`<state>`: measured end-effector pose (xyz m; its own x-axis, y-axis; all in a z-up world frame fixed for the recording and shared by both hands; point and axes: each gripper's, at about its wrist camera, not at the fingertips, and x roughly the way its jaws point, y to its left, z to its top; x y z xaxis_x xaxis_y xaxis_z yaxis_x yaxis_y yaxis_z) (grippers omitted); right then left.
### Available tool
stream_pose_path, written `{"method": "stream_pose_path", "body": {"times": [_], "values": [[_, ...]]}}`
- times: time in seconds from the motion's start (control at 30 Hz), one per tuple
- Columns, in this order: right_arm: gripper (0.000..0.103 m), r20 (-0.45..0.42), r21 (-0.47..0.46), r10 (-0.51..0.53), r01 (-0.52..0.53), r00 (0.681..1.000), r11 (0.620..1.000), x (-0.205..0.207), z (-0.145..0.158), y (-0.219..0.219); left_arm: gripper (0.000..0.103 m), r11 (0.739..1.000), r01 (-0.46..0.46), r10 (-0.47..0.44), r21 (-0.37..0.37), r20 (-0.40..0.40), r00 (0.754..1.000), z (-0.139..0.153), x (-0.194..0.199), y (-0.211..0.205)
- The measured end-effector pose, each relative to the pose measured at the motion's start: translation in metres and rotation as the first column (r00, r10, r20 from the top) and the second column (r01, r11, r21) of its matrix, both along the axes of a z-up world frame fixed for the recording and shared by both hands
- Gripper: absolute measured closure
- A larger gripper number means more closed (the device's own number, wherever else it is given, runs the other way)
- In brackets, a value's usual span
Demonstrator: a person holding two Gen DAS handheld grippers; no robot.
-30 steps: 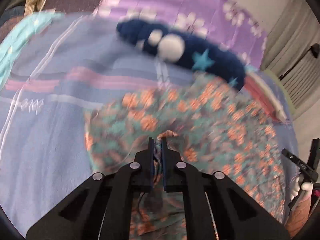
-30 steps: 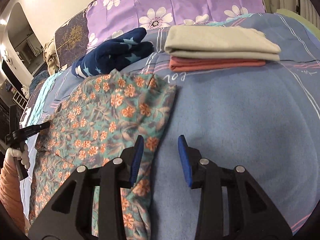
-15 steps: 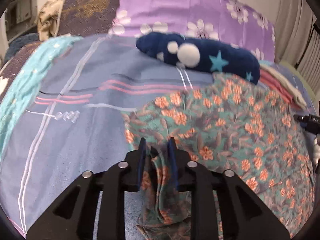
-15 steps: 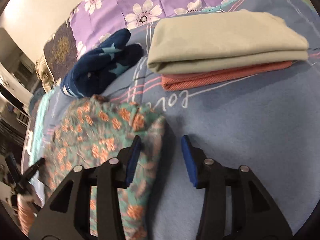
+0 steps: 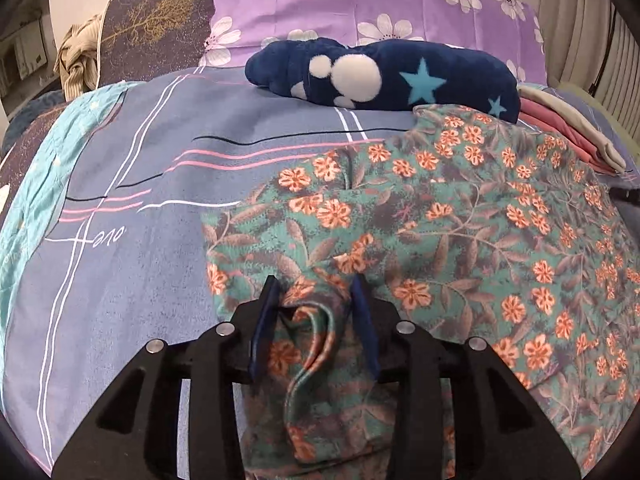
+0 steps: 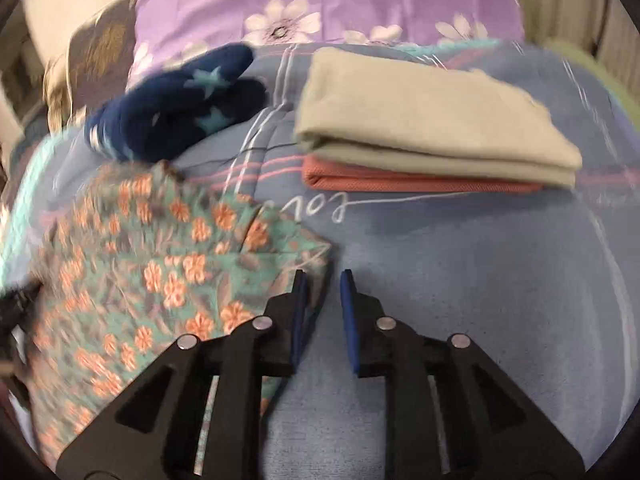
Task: Fold small clothes
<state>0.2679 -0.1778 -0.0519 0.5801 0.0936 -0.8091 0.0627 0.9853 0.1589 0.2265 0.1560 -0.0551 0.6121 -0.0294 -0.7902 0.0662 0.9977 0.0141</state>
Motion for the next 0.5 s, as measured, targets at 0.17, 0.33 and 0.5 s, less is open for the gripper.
{"method": "stream_pose_path", "body": {"times": [0.17, 0.33, 0.5], "values": [[0.062, 0.092, 0.132, 0.117, -0.129, 0.989, 0.983, 0.023, 0.046, 0.029, 0.064, 0.998, -0.001, 0.000, 0.065, 0.018, 1.000, -0.004, -0.001, -0.010], [0.054, -0.052, 0.263, 0.203, -0.183, 0.978, 0.947, 0.094, 0.029, 0.073, 0.064, 0.998, -0.010, 0.007, 0.067, 0.040, 0.999, -0.003, -0.004, -0.009], [0.062, -0.261, 0.357, 0.131, -0.031, 0.956, 0.934, 0.135, -0.029, 0.081, 0.063, 0.999, -0.010, 0.009, 0.044, 0.040, 0.999, -0.004, -0.005, -0.005]]}}
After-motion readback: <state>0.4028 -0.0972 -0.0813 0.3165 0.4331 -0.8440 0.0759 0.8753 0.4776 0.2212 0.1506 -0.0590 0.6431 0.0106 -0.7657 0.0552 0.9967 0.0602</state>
